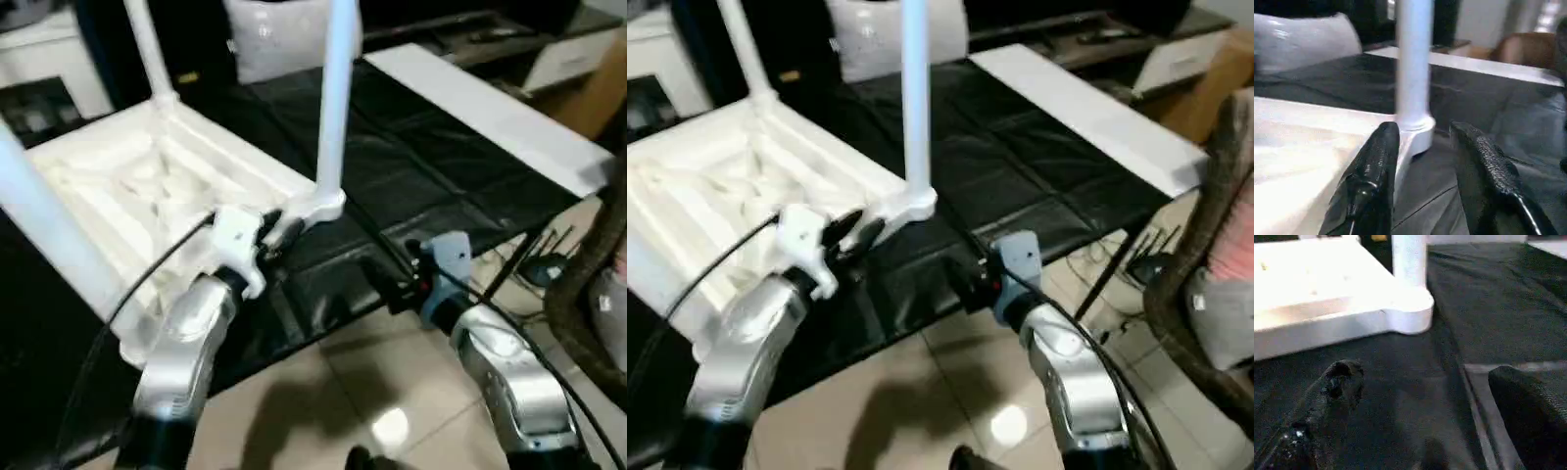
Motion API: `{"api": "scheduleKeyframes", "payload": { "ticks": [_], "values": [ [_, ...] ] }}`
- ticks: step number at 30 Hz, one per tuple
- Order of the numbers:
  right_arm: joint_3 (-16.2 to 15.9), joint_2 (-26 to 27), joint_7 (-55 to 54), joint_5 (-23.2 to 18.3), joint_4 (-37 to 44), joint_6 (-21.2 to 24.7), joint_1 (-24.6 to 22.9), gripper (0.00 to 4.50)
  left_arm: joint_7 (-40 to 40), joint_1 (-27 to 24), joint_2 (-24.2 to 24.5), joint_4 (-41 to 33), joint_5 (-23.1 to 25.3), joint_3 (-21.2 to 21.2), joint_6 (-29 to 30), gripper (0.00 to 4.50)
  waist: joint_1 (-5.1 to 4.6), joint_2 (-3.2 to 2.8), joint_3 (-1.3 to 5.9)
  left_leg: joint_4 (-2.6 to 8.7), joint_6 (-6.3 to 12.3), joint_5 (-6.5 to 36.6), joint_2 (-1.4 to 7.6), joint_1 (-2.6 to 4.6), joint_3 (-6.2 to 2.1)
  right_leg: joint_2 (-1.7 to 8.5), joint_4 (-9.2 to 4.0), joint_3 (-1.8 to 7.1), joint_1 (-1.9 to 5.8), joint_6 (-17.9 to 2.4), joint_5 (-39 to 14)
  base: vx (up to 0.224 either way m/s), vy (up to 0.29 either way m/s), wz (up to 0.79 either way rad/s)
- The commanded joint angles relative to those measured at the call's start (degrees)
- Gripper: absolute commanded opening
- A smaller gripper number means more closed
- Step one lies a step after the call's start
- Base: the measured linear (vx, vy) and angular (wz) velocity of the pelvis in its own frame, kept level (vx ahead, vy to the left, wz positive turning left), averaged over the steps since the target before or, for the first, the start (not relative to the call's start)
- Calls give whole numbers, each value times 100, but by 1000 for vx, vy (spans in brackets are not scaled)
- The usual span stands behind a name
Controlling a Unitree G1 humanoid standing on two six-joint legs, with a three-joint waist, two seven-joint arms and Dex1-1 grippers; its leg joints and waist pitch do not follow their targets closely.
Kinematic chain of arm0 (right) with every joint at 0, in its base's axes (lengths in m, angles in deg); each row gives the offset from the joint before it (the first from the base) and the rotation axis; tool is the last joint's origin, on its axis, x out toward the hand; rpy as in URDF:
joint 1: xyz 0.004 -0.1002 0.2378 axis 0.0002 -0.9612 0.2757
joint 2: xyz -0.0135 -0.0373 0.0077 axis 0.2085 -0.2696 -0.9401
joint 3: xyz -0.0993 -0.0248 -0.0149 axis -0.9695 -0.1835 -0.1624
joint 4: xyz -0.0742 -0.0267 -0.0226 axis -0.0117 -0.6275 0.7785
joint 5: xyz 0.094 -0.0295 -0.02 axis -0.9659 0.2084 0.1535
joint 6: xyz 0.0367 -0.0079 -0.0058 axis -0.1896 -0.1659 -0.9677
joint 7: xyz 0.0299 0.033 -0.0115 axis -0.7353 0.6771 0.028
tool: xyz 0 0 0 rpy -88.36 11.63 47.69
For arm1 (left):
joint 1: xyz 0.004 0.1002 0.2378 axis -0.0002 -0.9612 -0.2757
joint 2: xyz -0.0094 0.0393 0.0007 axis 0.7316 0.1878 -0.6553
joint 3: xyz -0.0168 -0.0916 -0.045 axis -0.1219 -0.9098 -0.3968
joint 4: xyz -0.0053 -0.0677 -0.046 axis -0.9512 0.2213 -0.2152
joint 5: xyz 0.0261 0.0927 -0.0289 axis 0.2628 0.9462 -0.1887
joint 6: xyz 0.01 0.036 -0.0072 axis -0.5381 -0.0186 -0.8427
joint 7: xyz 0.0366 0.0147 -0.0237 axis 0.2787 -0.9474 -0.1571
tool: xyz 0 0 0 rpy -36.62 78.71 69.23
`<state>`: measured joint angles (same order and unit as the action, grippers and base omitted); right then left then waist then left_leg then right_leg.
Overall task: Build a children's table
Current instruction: Rotate leg to tighten
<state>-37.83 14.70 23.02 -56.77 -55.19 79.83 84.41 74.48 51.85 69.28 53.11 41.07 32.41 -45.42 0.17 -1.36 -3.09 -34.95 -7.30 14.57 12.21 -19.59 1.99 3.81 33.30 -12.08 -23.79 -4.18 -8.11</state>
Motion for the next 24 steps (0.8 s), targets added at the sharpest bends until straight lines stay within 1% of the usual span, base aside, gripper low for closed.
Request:
{"api": "scheduleKeyframes", "payload": {
  "ticks": [1,2,3,4,5,6,7,8,9,10,11,12,13,14,15,16,17,18,19,20,21,22,23,24],
  "values": [
    [-33,-2,-58,6,91,6,37,450,-52,-187,4,-183,70,48,196,185,-53,-88,161,979,1515,1572,809,11,-692,240,411,562,224,-434,-1639,47,-166,68],
    [-37,7,-86,10,107,28,37,450,-74,-288,18,-198,110,67,296,185,-30,3,157,904,1678,1334,611,-33,-704,272,386,708,300,-1080,-1647,42,-244,76],
    [-43,13,-99,22,120,43,35,450,-101,-381,26,-227,135,73,350,185,7,42,138,785,1664,1114,356,-164,-598,318,209,769,376,-1412,-1764,42,-244,76],
    [-63,2,-116,64,120,26,19,450,-161,-474,52,-283,205,113,414,185,273,362,244,-822,937,536,-694,-174,438,666,-742,498,249,-808,-3735,11,-255,66],
    [-77,-12,-135,108,112,-7,-1,450,-223,-546,56,-322,251,142,467,185,280,369,269,-813,696,330,-637,-251,513,709,-642,417,313,338,-4012,-18,-216,56],
    [-59,11,-176,109,101,-26,-24,450,-301,-606,61,-378,294,178,502,185,405,343,208,-734,654,309,-594,-264,605,729,-695,439,324,2136,-3759,-18,-216,56],
    [11,69,-219,36,90,2,-41,450,-332,-650,60,-421,307,210,501,185,402,337,202,-572,908,501,-653,-106,744,506,-792,919,230,2657,-3944,-16,-183,46],
    [114,146,-287,-59,88,56,-50,450,-332,-680,52,-444,293,229,489,185,603,239,269,-338,1322,605,-455,-202,563,1041,-653,1414,648,2512,-3607,-14,-136,27],
    [149,151,-229,-137,105,70,-61,450,-342,-722,49,-490,284,242,518,185,686,224,242,-307,1488,488,-303,-217,451,1250,-690,1568,692,2200,-3346,-14,-136,27],
    [153,115,-154,-177,129,93,-73,450,-280,-767,76,-508,264,267,457,185,827,256,249,-428,1384,162,-340,-302,277,1348,-661,1656,718,1653,-2649,-30,-100,11],
    [138,79,-101,-191,148,103,-79,450,-239,-799,101,-533,251,284,430,185,862,249,190,-407,1312,21,-431,-263,304,1165,-702,1509,654,1600,-2669,-57,-82,0],
    [134,73,-88,-194,149,105,-79,450,-241,-802,104,-535,255,284,435,185,890,294,99,-303,1281,-280,-639,-132,441,692,-829,1130,543,1825,-2907,-57,-82,0],
    [71,-15,75,-253,161,140,-76,450,-277,-832,141,-571,316,286,534,185,874,193,72,-42,1372,-340,-568,80,537,334,-1001,762,418,2148,-3174,-67,-25,0],
    [35,-42,125,-251,160,109,-80,450,-273,-830,150,-574,318,284,569,185,842,94,74,139,1457,-90,-292,202,502,224,-1090,563,367,2192,-3180,-114,44,9],
    [-4,-73,181,-248,160,75,-85,450,-268,-827,160,-577,320,281,608,185,758,-7,65,280,1582,454,233,353,332,183,-1101,374,310,2010,-3140,-114,44,9],
    [-69,-124,322,-270,160,-21,-96,450,-285,-823,174,-583,315,274,680,185,789,-107,164,855,1348,2058,1262,180,178,536,493,932,379,471,-786,-99,46,18],
    [-108,-151,409,-279,161,-90,-105,450,-292,-820,183,-587,304,271,719,185,805,-113,222,782,1132,2180,941,374,423,484,465,974,130,307,-411,-1,-10,23],
    [-146,-166,473,-299,173,-54,-89,450,-269,-792,192,-576,235,229,773,202,540,149,173,440,592,2373,80,425,751,572,-30,1162,133,128,-1171,-1,-10,23],
    [-176,-171,433,-193,135,-126,-65,450,-269,-755,219,-560,209,193,810,219,636,87,106,333,418,1987,-50,211,692,828,-355,1267,293,81,-2279,0,0,0],
    [-194,-173,388,-107,106,-176,-48,450,-266,-730,239,-548,195,169,831,219,697,212,106,278,508,1220,31,198,618,885,-481,1378,308,217,-3649,0,0,0],
    [-220,-200,440,-129,111,-103,-46,450,-220,-702,279,-543,169,165,854,219,689,209,124,346,536,946,57,120,588,838,-453,1331,379,210,-3791,-72,19,5],
    [-202,-183,380,-117,109,-82,-50,450,-179,-672,353,-526,211,190,876,222,605,154,121,462,486,988,111,113,616,591,-413,1195,310,62,-3383,-58,32,4],
    [-190,-178,345,-140,114,-42,-50,450,-145,-653,413,-516,238,214,893,239,566,132,125,484,458,1121,127,118,610,554,-399,1170,308,-7,-3220,-77,50,2],
    [-203,-186,346,-165,131,47,-50,450,-61,-628,491,-483,257,247,886,253,503,139,129,517,446,1274,130,67,592,528,-377,1140,353,-78,-2952,0,0,0]
  ]
}}
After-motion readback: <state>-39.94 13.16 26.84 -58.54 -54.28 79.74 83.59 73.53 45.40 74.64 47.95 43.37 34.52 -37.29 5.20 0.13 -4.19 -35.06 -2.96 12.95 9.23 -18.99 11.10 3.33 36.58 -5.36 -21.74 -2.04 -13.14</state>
